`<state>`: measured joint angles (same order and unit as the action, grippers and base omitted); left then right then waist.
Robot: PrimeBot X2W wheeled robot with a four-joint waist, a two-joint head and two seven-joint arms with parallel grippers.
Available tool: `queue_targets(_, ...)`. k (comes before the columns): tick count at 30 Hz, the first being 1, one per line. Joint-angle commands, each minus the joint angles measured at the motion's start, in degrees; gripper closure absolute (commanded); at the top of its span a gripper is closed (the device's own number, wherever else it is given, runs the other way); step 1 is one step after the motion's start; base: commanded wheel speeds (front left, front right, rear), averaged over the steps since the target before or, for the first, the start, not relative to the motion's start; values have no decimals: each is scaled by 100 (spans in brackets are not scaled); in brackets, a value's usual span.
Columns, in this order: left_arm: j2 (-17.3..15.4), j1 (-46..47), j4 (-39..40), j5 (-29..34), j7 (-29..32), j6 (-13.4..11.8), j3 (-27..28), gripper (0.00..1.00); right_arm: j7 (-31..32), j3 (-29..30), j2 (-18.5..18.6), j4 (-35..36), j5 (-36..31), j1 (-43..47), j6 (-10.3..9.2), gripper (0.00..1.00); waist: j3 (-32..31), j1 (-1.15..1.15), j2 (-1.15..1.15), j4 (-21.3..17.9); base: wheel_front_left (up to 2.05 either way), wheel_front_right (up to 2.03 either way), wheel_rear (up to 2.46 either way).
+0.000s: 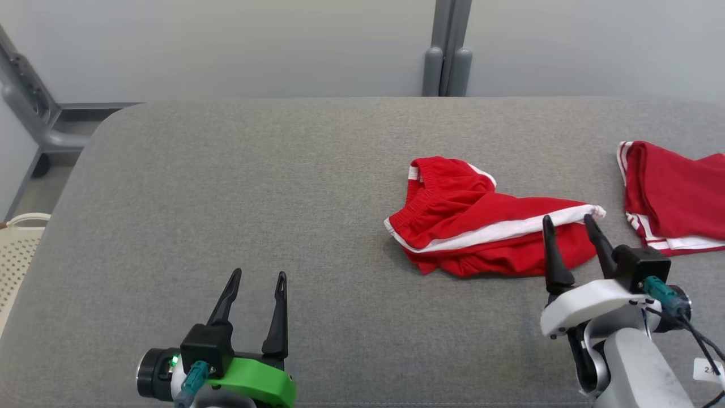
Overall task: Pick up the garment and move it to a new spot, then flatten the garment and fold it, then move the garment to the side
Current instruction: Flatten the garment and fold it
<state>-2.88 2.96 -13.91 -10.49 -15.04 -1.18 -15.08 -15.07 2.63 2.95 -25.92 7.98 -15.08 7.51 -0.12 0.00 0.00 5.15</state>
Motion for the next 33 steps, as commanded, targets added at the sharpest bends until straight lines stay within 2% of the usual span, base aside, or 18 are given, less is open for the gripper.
queue_targets(1,-5,-76,-14,-2,-12,-4,21,0,-18,-199,40,239,183,236,-5,0,-73,0,0,-247,0,0,0)
queue_targets(9,-5,-121,7,2,-12,-28,24,0,-17,-809,142,1127,656,831,-5,0,-108,0,0,-580,0,0,0)
queue_targets(14,-4,-160,-56,53,-12,6,-28,0,-17,-922,196,1681,929,1305,-5,0,-109,0,0,-718,0,0,0)
queue_targets(28,-4,-177,-385,93,-12,87,-5,0,-17,-1107,252,1723,1089,1396,-5,0,-118,0,0,-962,0,0,0)
queue_targets(33,-25,145,-691,186,-12,187,10,0,-17,-1219,308,1781,1087,1350,-5,0,-52,0,0,-1047,0,0,0)
